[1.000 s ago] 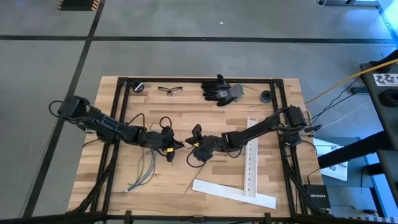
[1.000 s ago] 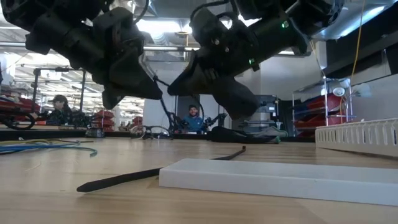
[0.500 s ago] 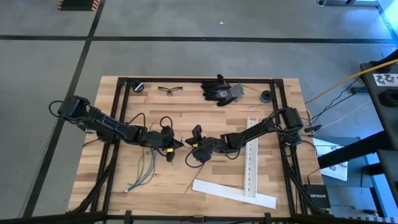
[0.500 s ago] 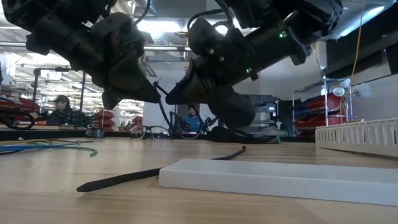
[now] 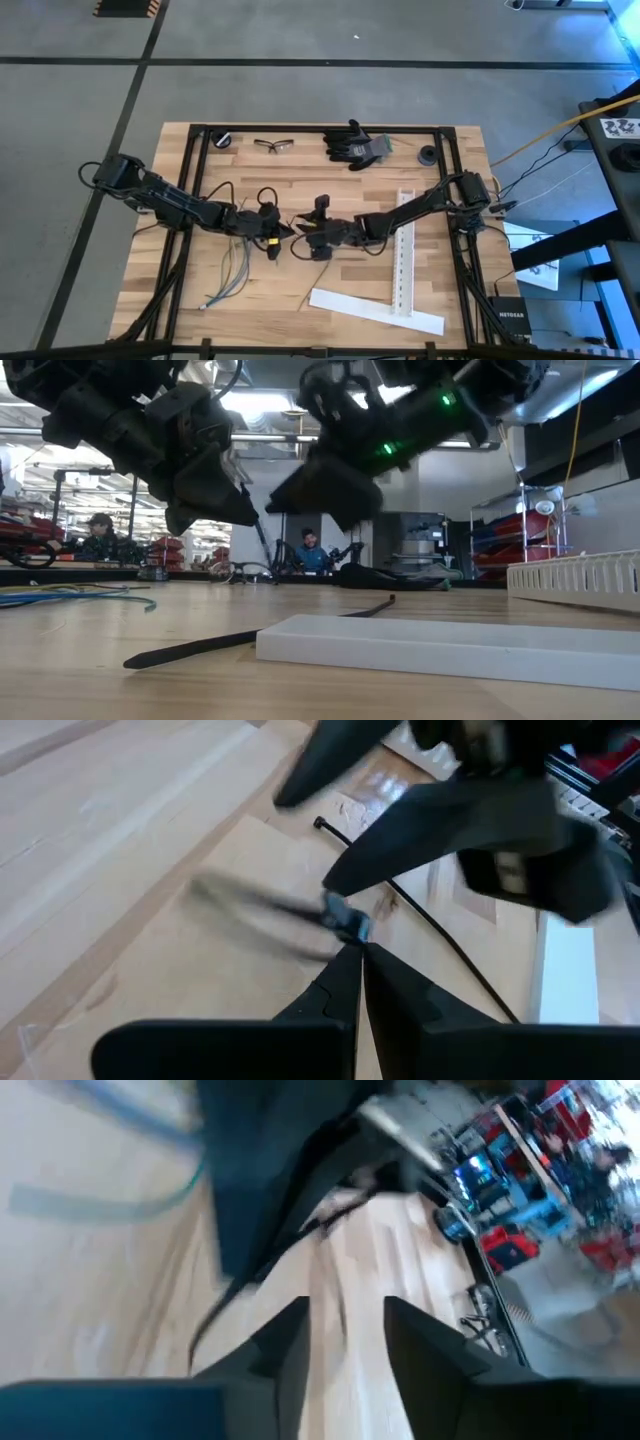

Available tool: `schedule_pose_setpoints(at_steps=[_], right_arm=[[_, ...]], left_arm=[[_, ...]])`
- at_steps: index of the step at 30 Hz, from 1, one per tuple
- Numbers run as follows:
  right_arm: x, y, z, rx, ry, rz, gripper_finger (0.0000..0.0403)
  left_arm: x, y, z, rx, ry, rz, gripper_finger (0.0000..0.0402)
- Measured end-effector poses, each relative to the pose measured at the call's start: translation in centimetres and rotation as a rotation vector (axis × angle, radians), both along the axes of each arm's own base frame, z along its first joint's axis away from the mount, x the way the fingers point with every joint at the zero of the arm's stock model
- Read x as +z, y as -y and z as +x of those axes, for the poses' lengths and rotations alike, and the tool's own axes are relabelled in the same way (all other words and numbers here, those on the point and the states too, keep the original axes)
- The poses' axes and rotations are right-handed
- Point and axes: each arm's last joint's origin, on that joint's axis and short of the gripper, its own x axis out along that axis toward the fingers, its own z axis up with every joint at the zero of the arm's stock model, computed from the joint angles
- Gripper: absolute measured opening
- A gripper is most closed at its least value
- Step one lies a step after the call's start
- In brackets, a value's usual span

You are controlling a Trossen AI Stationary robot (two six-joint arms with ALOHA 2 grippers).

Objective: Ziptie cables
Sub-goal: Wrap the cable wires with the black zip tie

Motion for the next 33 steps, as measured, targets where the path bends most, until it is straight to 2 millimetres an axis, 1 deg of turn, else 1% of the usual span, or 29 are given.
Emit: schedule_pose_setpoints(at_steps=[2, 4, 8, 11, 15, 19, 26, 29, 33], right_arm=[[0.5, -0.1, 0.4, -0.002, 0.018, 0.039, 0.0127], [0.8, -0.2, 0.7, 0.038, -0.003, 0.057, 0.0127], [0.0, 0.2, 0.6, 0.042, -0.08, 0.053, 0.0117], [-0.1, 0.9, 0.7, 0.044, -0.091, 0.059, 0.0111], [0.0, 1.6, 1.0, 0.142, -0.1, 0.074, 0.0111], [0.2, 1.6, 1.2, 0.275, -0.086, 0.108, 0.0111], [0.4, 1.5, 1.5, 0.345, -0.054, 0.055, 0.011], [-0.2, 1.5, 1.6, 0.358, -0.063, 0.031, 0.011], [-1.1, 1.7, 1.8, 0.342, -0.094, -0.05, 0.011]], left_arm=[[0.0, 0.0, 0.0, -0.004, -0.001, 0.008, 0.0], [0.0, 0.0, 0.0, -0.005, 0.0, 0.009, 0.0], [0.1, 0.2, 0.0, -0.016, 0.005, 0.01, 0.0], [0.1, 0.6, -0.1, -0.031, 0.01, 0.012, 0.0], [0.1, 1.1, -0.2, -0.053, 0.009, 0.015, 0.0], [0.0, 1.3, -0.3, -0.067, -0.002, 0.021, 0.0], [0.0, 1.3, -0.3, -0.074, -0.002, 0.03, 0.0], [-0.1, 1.3, -0.4, -0.075, -0.011, 0.034, 0.0], [-0.2, 1.4, -0.4, -0.086, -0.02, 0.044, 0.0]])
